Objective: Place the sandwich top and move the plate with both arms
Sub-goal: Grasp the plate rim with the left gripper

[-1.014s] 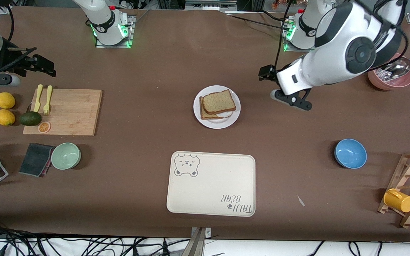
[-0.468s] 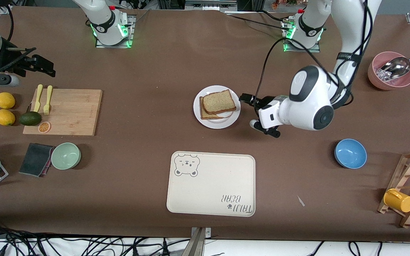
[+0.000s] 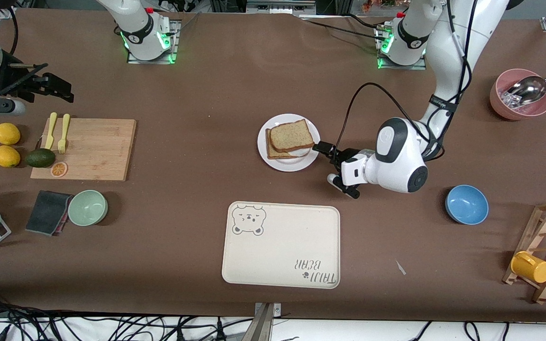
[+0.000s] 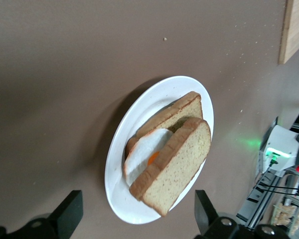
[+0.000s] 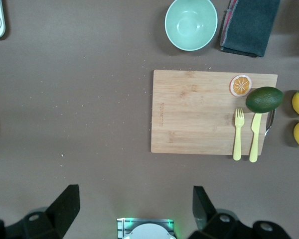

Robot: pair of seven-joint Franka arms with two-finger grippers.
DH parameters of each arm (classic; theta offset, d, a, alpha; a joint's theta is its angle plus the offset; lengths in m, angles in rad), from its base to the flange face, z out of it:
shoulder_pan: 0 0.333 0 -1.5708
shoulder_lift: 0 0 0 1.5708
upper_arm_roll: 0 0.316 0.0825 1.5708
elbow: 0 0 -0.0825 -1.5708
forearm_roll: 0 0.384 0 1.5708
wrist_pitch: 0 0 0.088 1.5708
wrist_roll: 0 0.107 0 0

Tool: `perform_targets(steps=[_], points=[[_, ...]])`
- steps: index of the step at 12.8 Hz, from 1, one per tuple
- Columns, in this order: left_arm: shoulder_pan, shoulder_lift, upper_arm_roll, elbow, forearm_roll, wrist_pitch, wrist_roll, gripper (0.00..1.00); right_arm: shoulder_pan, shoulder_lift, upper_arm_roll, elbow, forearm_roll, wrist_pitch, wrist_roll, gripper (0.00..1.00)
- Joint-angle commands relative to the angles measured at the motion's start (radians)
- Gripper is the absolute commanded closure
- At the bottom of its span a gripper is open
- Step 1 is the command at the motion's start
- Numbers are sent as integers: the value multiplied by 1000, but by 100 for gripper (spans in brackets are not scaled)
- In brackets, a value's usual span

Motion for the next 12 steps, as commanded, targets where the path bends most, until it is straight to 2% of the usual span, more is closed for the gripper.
perform_targets(steps=[1,2,3,5,6,8,9,11,12], points=[[15,43,-1,-4,-54,36,89,26,-4,2,1,11,-5,-5,-11,0],[14,64,-1,-4,-55,48,132,43,-4,4,1,11,-5,-7,-11,0],[15,86,-1,-4,-93,53,164,49,-4,2,1,11,-5,-7,-11,0],[17,107,-1,-7,-175,56,206,51,-4,2,1,11,-5,-8,-11,0],[15,118,-1,-7,-198,62,224,54,-4,2,0,11,-5,-10,-11,0],[17,138,-1,-15,-209,73,269,55,-4,2,0,11,-5,-11,-11,0],[15,149,-1,-16,-227,73,290,62,-4,4,0,11,-5,-12,-13,0],[6,157,-1,-26,-242,108,298,82,-4,5,0,11,-5,-13,-11,0],[3,163,-1,-26,-253,113,298,85,-4,7,0,11,-5,-13,-13,0]])
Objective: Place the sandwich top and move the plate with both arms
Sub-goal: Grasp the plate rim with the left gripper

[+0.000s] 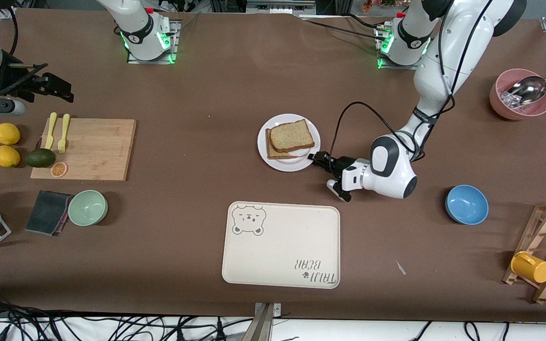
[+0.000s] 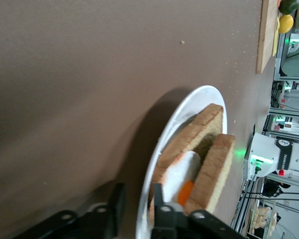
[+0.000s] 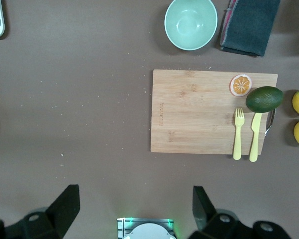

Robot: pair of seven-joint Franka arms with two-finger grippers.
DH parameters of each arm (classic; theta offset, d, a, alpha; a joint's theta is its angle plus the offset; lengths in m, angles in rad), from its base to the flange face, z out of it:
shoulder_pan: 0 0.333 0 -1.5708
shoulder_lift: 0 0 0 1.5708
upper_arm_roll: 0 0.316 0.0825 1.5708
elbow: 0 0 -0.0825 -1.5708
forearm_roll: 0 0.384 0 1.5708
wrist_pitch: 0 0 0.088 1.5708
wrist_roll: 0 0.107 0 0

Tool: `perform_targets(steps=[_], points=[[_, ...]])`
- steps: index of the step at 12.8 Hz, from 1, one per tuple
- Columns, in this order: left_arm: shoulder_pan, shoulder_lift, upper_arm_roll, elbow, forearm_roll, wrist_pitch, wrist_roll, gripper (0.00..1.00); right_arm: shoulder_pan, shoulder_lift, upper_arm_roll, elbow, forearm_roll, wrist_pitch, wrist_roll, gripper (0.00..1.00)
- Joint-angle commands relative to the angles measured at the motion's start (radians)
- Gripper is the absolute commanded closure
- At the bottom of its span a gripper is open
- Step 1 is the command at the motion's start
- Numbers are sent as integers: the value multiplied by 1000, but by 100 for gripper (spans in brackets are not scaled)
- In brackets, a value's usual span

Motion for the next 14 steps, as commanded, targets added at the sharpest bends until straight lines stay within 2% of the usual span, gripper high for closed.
perform_targets(steps=[1,2,4,7,11,14], points=[[-9,5,0,-17,-66,29,48,86,-4,6,0,9,-7,-11,-13,0],[-12,5,0,-21,-71,28,72,87,-4,6,0,11,-5,-11,-13,0],[-7,4,0,-31,-73,23,99,100,-4,6,0,11,-7,-11,-11,0],[2,-1,-2,-28,-73,9,100,100,-6,6,-2,11,-5,-11,-14,0],[57,-16,-3,6,-76,-70,61,100,-7,6,-2,9,-7,-11,-16,0],[72,-15,-2,81,-154,-70,45,100,-7,8,-2,9,-7,-11,-19,0]])
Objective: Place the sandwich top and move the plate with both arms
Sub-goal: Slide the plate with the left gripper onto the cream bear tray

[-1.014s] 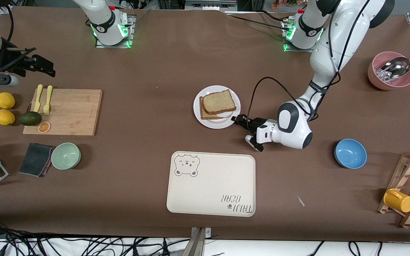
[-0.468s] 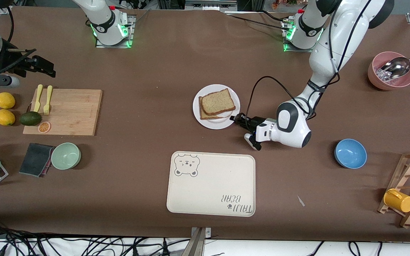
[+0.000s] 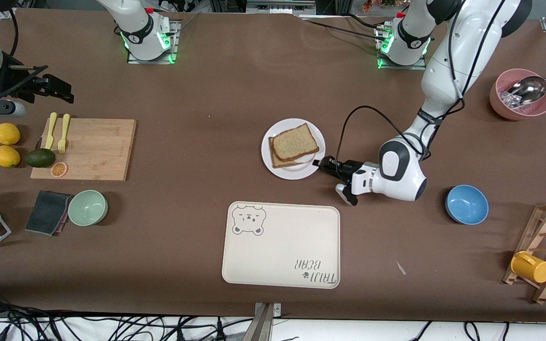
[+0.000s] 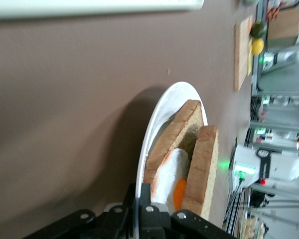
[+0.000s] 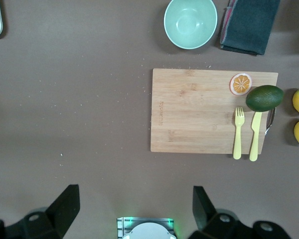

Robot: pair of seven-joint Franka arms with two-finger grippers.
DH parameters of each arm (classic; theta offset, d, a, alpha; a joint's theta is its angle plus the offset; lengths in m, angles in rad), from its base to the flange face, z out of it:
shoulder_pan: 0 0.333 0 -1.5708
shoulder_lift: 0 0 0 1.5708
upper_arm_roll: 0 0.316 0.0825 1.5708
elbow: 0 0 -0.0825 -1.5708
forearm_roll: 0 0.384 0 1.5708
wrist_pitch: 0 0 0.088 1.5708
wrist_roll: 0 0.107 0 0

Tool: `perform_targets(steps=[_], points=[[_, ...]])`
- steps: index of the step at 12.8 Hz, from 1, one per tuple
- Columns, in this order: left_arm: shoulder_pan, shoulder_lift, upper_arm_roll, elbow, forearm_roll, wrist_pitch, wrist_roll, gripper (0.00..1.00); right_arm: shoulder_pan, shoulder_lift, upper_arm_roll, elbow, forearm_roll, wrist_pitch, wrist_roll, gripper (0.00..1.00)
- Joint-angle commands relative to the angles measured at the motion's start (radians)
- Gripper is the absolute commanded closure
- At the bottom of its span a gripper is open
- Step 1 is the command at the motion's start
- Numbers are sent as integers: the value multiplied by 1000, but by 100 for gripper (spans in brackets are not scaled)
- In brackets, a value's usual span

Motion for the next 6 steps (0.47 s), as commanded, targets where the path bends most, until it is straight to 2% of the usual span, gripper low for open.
perform_targets(steps=[1,4,6], points=[[1,-7,1,84,-72,-31,-58,100,-6,1,1,9,-7,-11,-19,0],[-2,6,4,189,-72,-19,-190,100,-6,0,1,9,-7,-11,-19,0],[-8,73,4,297,-106,16,-241,100,-6,1,1,9,-7,-11,-19,0]])
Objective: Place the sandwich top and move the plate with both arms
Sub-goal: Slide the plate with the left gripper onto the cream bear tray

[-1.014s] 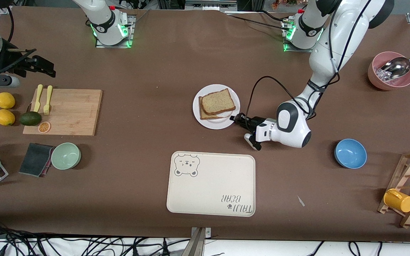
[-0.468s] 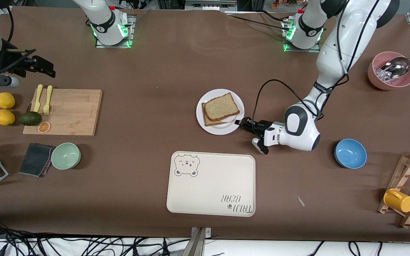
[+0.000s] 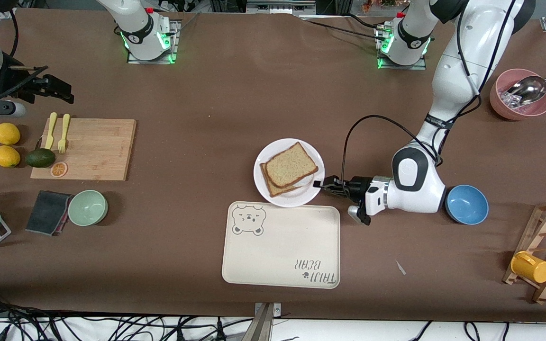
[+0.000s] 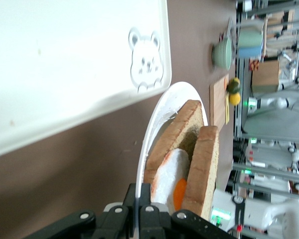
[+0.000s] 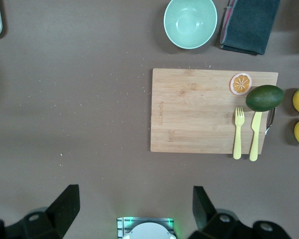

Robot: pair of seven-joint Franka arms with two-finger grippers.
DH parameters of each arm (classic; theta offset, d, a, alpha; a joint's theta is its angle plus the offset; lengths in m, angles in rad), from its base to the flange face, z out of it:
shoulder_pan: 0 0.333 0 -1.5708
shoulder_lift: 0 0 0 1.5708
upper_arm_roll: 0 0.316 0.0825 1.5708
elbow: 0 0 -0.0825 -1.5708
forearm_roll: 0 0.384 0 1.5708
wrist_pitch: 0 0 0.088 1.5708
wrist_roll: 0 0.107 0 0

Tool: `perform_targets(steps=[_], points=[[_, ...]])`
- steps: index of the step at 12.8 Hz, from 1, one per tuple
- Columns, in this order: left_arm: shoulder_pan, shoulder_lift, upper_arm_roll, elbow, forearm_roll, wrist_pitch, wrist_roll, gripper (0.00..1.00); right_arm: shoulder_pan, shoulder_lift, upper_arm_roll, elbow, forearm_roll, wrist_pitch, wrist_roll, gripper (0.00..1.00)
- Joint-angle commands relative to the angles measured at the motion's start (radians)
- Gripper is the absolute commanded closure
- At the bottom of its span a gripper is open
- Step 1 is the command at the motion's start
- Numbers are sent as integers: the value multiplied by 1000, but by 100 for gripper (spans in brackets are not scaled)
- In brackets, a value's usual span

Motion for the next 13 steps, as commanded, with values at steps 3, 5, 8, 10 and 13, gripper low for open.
perform_targets(steps=[3,5,8,10,13], points=[[-45,130,3,163,-131,171,-27,100,-6,0,1,9,-5,-11,-14,0],[-59,182,4,238,-169,211,-31,100,-6,0,1,9,-7,-11,-19,0],[-67,226,6,312,-205,282,-30,100,-6,0,0,9,-7,-11,-19,0],[-67,278,7,373,-203,291,-16,100,-8,0,1,9,-5,-11,-19,0],[-73,346,6,460,-203,313,-8,100,-8,0,0,9,-5,-11,-19,0]])
